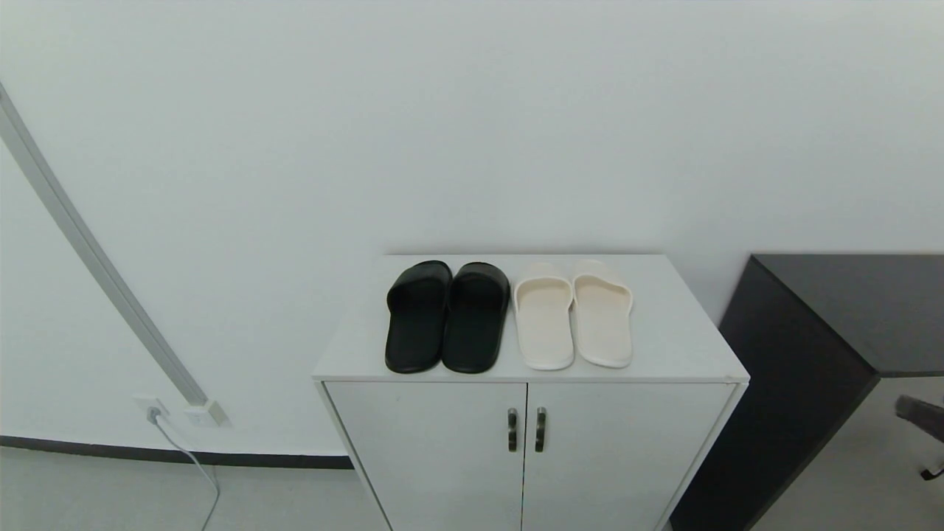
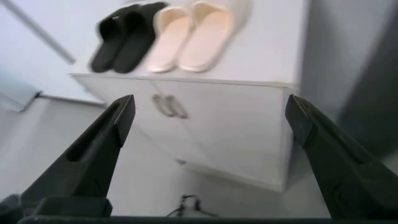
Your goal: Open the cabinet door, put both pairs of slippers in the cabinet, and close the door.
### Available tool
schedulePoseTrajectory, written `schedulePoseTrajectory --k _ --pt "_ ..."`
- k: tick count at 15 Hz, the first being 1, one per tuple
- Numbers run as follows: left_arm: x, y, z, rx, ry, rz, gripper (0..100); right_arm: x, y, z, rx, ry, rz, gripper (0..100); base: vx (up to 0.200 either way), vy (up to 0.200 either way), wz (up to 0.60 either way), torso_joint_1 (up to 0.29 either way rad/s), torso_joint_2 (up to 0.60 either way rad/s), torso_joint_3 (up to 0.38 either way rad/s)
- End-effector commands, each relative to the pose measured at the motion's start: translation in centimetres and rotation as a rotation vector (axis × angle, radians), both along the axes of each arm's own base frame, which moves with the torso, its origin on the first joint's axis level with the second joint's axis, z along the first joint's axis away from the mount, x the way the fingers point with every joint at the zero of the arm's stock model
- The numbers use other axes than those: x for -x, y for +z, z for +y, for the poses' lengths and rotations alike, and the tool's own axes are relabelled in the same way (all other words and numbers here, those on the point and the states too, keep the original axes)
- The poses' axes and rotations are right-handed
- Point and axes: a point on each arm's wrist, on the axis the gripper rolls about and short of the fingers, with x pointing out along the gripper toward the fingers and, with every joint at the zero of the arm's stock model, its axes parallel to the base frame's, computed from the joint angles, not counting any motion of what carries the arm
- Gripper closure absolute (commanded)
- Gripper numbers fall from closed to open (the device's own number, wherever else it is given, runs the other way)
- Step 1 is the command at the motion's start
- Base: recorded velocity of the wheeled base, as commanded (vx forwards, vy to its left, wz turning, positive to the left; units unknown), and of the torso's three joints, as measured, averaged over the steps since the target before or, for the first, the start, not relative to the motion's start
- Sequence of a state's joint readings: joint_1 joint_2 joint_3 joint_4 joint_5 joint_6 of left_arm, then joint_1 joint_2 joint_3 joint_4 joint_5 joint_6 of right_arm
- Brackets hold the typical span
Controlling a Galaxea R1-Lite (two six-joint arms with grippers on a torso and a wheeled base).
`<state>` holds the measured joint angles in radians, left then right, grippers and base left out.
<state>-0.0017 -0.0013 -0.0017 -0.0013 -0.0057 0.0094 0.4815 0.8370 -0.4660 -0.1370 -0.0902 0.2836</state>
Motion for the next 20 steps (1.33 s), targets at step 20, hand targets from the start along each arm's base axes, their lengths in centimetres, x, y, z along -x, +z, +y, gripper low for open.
schedulePoseTrajectory --k 20 --pt "0.0 0.0 0.0 0.000 0.000 0.001 100 -22.6 -6.0 23.5 0.181 -0.347 0.040 0 0.000 0.000 0.00 0.000 0.00 0.000"
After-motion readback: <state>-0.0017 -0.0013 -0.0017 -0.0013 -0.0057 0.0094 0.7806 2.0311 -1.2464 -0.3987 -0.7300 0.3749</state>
